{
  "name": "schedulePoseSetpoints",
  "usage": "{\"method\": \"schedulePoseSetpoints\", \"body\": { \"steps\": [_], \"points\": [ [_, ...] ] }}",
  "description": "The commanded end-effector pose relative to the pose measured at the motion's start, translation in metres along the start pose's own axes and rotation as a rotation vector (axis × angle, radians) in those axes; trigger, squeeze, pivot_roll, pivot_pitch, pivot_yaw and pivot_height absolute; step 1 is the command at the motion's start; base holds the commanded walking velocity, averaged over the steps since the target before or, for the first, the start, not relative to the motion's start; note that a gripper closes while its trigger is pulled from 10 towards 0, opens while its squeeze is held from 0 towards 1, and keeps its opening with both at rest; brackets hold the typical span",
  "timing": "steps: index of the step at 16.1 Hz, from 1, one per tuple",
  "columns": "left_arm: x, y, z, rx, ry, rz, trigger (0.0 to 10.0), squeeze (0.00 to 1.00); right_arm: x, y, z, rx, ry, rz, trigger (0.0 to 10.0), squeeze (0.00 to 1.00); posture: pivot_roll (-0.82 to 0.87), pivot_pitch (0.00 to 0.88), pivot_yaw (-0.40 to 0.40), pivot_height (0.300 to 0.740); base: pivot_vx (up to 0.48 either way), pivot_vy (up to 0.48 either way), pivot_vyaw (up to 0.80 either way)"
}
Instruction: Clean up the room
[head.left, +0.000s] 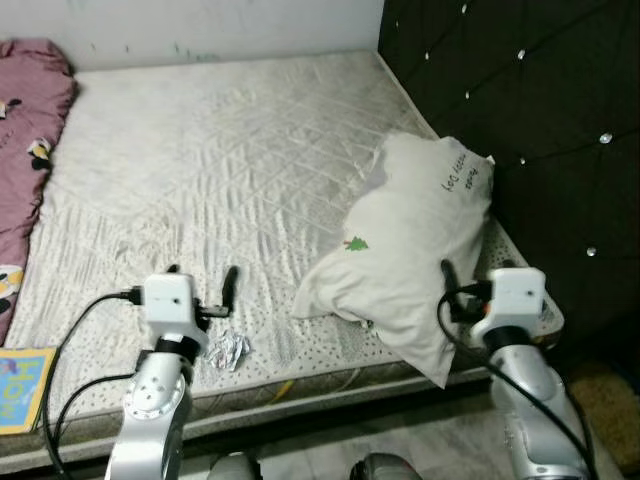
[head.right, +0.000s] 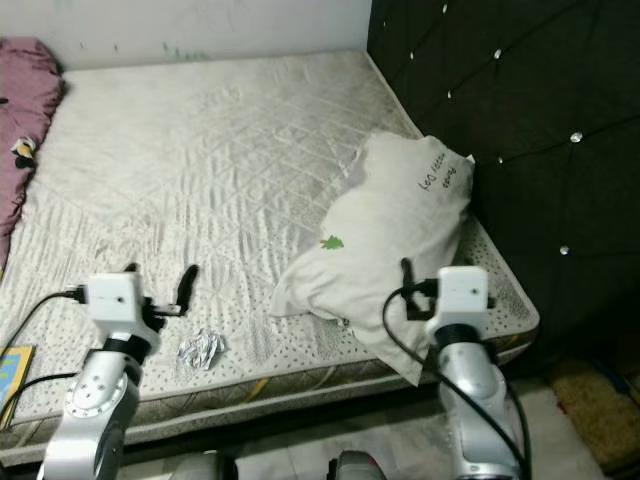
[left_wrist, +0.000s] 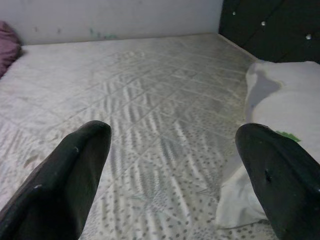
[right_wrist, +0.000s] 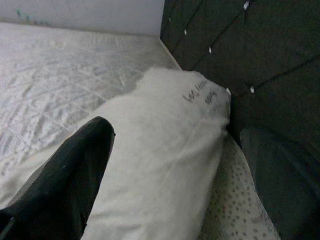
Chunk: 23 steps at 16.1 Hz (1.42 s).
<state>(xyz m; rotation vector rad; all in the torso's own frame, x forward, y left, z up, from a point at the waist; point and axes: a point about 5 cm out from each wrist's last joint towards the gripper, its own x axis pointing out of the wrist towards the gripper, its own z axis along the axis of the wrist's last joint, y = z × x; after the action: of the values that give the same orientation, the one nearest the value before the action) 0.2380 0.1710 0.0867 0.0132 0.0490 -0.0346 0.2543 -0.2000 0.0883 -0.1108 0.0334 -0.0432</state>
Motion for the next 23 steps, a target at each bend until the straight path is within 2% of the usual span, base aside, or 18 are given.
{"method": "schedulePoseSetpoints", "body": {
  "steps": [1, 5, 8, 9, 10, 11, 13, 14, 15, 16, 18, 21, 23],
  "points": [
    [-0.003, 0.013, -0.002, 0.014, 0.017, 0.045, 10.0, 0.0, 0.003, 0.011, 0.005, 0.021, -0.022, 0.03, 10.0, 0.0, 0.02, 0.111, -0.048, 0.74, 0.0, 0.48, 0.0],
    [-0.003, 0.013, -0.002, 0.013, 0.017, 0.054, 10.0, 0.0, 0.002, 0.009, 0.004, 0.023, -0.013, 0.034, 10.0, 0.0, 0.01, 0.118, -0.05, 0.74, 0.0, 0.48, 0.0],
    [-0.003, 0.014, -0.002, 0.013, 0.013, 0.056, 10.0, 0.0, 0.002, 0.005, 0.001, -0.047, 0.014, -0.004, 10.0, 0.0, 0.01, 0.127, -0.052, 0.74, 0.0, 0.48, 0.0],
    [-0.003, 0.017, 0.0, 0.026, 0.003, 0.068, 10.0, 0.0, 0.004, 0.005, 0.0, -0.02, 0.028, -0.008, 10.0, 0.0, 0.01, 0.127, -0.052, 0.74, 0.0, 0.48, 0.0],
    [-0.003, 0.019, 0.001, 0.049, -0.001, 0.086, 10.0, 0.0, 0.004, 0.005, 0.001, -0.035, 0.023, -0.011, 10.0, 0.0, 0.01, 0.127, -0.052, 0.74, 0.0, 0.472, 0.0],
    [-0.003, 0.021, 0.0, 0.089, 0.001, 0.106, 10.0, 0.0, 0.006, 0.005, 0.004, 0.015, 0.005, -0.022, 10.0, 0.0, 0.0, 0.131, -0.051, 0.74, 0.0, 0.0, 0.0],
    [-0.005, 0.024, -0.004, -0.009, 0.053, 0.156, 10.0, 0.0, 0.007, 0.005, 0.005, 0.023, 0.008, -0.032, 10.0, 0.0, 0.0, 0.133, -0.053, 0.74, 0.0, 0.0, 0.0],
    [-0.008, 0.026, -0.009, -0.018, 0.143, 0.202, 10.0, 0.0, 0.006, 0.006, 0.004, 0.033, 0.016, -0.019, 10.0, 0.0, 0.0, 0.133, -0.053, 0.74, 0.0, 0.0, 0.0],
    [-0.007, 0.023, -0.007, -0.043, 0.115, 0.137, 10.0, 0.0, 0.005, 0.007, 0.003, 0.027, 0.024, -0.006, 10.0, 0.0, 0.0, 0.133, -0.053, 0.74, 0.0, 0.0, 0.0],
    [-0.007, 0.025, -0.003, -0.002, 0.063, 0.126, 10.0, 0.0, 0.004, 0.007, 0.003, -0.003, 0.028, -0.016, 10.0, 0.0, 0.0, 0.137, -0.055, 0.74, 0.0, 0.0, 0.0],
    [-0.007, 0.025, -0.004, 0.005, 0.071, 0.136, 10.0, 0.0, 0.003, 0.008, 0.002, 0.051, 0.036, -0.019, 10.0, 0.0, 0.0, 0.138, -0.054, 0.74, 0.0, 0.0, 0.0],
    [-0.008, 0.02, -0.003, 0.021, 0.066, 0.119, 10.0, 0.0, 0.002, 0.007, 0.003, 0.013, 0.027, -0.009, 10.0, 0.0, 0.01, 0.139, -0.055, 0.74, 0.0, 0.0, 0.18],
    [-0.006, 0.02, -0.002, 0.083, 0.064, 0.15, 10.0, 0.0, 0.002, 0.005, 0.003, 0.016, 0.029, -0.022, 10.0, 0.0, 0.01, 0.139, -0.056, 0.74, 0.0, 0.0, 0.79]
  ]
}}
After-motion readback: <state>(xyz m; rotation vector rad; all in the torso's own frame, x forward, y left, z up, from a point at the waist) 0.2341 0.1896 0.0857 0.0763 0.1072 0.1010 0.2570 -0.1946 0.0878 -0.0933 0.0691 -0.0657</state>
